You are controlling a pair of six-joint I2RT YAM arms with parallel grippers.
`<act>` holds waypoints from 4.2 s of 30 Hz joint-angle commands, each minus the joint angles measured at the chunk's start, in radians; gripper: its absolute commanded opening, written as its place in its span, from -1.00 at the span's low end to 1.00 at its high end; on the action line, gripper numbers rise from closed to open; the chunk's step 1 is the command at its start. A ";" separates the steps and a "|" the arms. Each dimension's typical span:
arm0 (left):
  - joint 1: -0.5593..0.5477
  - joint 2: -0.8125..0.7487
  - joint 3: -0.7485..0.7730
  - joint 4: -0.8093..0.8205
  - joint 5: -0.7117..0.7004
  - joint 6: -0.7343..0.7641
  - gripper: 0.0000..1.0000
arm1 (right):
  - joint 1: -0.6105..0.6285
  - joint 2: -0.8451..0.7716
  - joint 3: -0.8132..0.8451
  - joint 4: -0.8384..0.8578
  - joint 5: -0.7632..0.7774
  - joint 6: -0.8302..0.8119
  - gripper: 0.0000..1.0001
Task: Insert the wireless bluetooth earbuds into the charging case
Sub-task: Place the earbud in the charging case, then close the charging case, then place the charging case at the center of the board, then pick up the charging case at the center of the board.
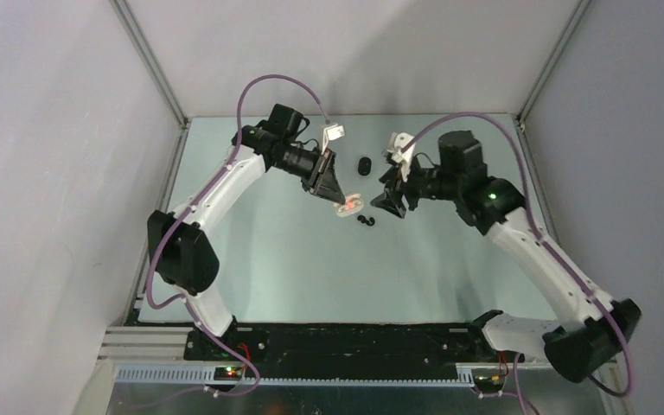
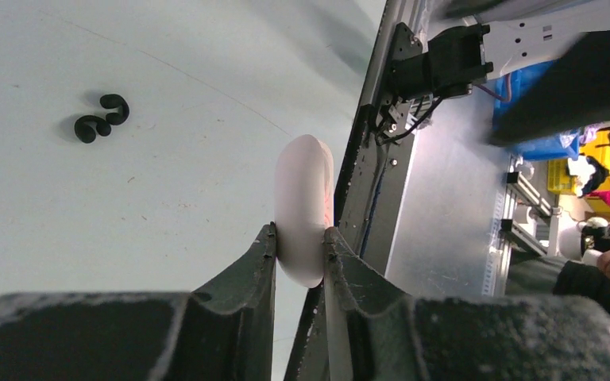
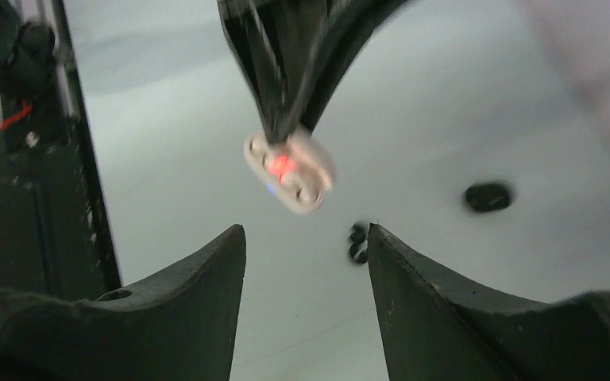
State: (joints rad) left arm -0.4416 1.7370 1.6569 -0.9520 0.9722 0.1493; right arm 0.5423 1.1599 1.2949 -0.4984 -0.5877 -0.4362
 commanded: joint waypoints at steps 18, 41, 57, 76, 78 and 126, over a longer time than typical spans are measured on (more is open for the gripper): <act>0.036 -0.093 0.007 -0.031 0.140 0.249 -1.00 | 0.048 0.300 -0.005 0.072 -0.316 0.023 0.10; 0.054 -0.106 -0.007 -0.032 0.216 0.262 -0.41 | -0.060 0.379 -0.003 0.325 -0.401 0.459 -0.52; 0.048 -0.148 0.015 -0.019 -0.024 0.313 0.11 | -0.146 0.449 -0.020 0.301 -0.364 0.551 -0.69; 0.048 -0.247 -0.211 0.068 -0.588 -0.086 0.72 | -0.611 0.526 -0.315 0.071 -0.068 0.407 -0.72; 0.047 -0.267 -0.235 0.069 -0.573 -0.088 0.72 | -0.628 0.559 -0.315 0.079 -0.039 0.392 -0.71; -0.149 0.620 0.598 0.529 -1.226 -0.420 0.50 | -0.642 0.149 -0.232 -0.032 0.111 0.635 0.22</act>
State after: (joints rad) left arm -0.5735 2.3497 2.1841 -0.5152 -0.1616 -0.2157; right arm -0.0967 1.3388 1.0786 -0.5652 -0.4534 0.1505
